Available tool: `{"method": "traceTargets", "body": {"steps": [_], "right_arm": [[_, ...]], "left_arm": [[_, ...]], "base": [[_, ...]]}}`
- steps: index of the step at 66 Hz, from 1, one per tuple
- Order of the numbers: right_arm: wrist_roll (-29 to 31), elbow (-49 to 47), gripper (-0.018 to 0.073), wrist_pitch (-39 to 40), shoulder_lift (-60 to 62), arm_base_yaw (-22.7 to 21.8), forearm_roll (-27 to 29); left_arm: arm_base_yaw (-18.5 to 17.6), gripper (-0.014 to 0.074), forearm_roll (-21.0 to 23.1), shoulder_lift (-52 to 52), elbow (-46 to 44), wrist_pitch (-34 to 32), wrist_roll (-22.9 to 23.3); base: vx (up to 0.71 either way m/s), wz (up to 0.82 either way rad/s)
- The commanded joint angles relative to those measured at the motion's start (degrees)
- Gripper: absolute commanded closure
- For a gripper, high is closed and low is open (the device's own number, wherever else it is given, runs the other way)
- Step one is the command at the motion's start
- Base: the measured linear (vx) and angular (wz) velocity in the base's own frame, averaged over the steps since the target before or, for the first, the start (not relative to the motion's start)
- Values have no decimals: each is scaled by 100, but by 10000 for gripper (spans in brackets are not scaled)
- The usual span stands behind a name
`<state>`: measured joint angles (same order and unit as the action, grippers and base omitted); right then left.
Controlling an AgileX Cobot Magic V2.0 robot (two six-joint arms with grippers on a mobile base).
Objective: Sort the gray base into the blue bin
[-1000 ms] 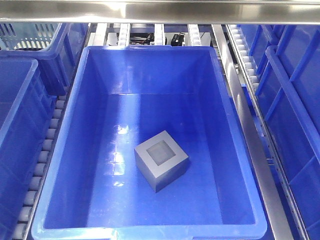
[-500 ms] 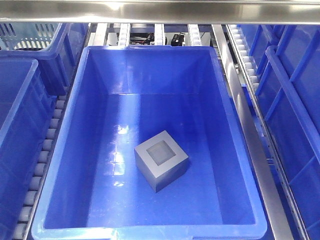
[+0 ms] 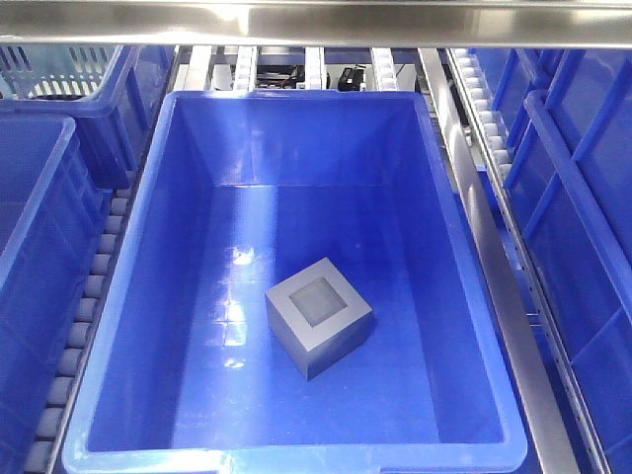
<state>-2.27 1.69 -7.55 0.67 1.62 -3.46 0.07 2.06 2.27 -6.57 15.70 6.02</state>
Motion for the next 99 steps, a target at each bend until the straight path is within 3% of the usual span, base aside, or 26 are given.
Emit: {"method": "traceTargets", "body": {"steps": [1,8,16,30,41,89,99], "right_arm": [[37,88,568,424,66,-17,-36],[37,88,568,424,66,-17,-36],[37,88,568,424,66,-17,-36],[37,88,568,424,66,-17,-36],[37,88,568,424,66,-17,-36],[37,88,568,424,66,-17,-36],[37,88,568,424,66,-17,-36]], "left_arm": [[318,602,147,-9,180,-549,23],[493,602,-173,-415,553,-580,23],[458,602,-395,-388,938,-811,68],[-185,602,-685,-388,978,-760,43],[-513,602,-692,-388,978,-840,43],[-474,602,-579,-388,978,-1229,43],[-474,602,-371,-388,978,-1290,43]], "base": [[0,0],[0,0],[0,0],[0,0],[0,0],[0,0],[0,0]]}}
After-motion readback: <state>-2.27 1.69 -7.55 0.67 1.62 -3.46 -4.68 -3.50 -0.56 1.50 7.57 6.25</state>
